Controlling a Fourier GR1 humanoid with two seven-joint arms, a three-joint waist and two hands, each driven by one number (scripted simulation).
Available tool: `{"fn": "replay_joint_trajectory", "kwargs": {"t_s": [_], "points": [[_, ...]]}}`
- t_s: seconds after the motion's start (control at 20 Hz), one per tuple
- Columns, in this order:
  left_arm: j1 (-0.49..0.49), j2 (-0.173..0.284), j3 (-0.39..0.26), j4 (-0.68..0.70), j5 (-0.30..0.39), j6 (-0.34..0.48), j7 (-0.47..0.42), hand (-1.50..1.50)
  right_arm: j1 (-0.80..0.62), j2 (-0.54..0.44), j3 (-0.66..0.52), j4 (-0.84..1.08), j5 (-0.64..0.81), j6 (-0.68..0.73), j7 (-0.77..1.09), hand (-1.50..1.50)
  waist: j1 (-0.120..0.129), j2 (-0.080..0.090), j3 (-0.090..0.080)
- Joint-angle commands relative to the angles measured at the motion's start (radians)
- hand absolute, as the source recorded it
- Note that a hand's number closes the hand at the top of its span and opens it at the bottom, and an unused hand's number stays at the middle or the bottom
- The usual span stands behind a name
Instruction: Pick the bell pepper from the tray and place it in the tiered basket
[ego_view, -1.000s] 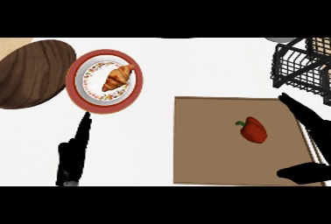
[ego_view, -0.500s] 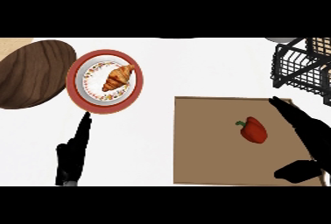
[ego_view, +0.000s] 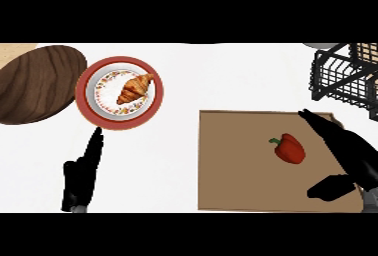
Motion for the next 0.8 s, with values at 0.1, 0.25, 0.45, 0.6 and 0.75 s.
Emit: {"fn": "replay_joint_trajectory", "kwargs": {"t_s": [0.1, 0.25, 0.45, 0.6, 0.75], "points": [[-0.016, -0.044, 0.027, 0.086, -0.022, -0.025, -0.035, 0.0, 0.011, 0.052, 0.016, 0.016, 0.054, 0.044, 0.019, -1.5, -0.003, 0.003, -0.003], [0.029, -0.06, 0.001, -0.005, -0.044, -0.014, 0.015, 0.0, 0.014, 0.046, -0.012, 0.049, 0.051, 0.07, -0.016, -1.5, -0.001, 0.002, -0.003], [0.014, -0.07, 0.029, 0.051, -0.065, -0.017, -0.01, 0.0, 0.009, 0.102, 0.018, 0.088, 0.098, 0.037, -0.026, -1.5, -0.002, 0.003, -0.003], [0.018, -0.046, 0.064, 0.043, -0.053, -0.058, -0.031, 0.0, -0.051, 0.052, -0.061, 0.218, 0.081, 0.052, -0.121, -1.5, 0.001, 0.003, -0.003], [0.0, -0.064, 0.068, 0.065, -0.053, -0.06, -0.009, 0.0, -0.116, 0.089, -0.051, 0.302, 0.112, 0.017, -0.124, 1.5, 0.003, 0.004, -0.003]]}}
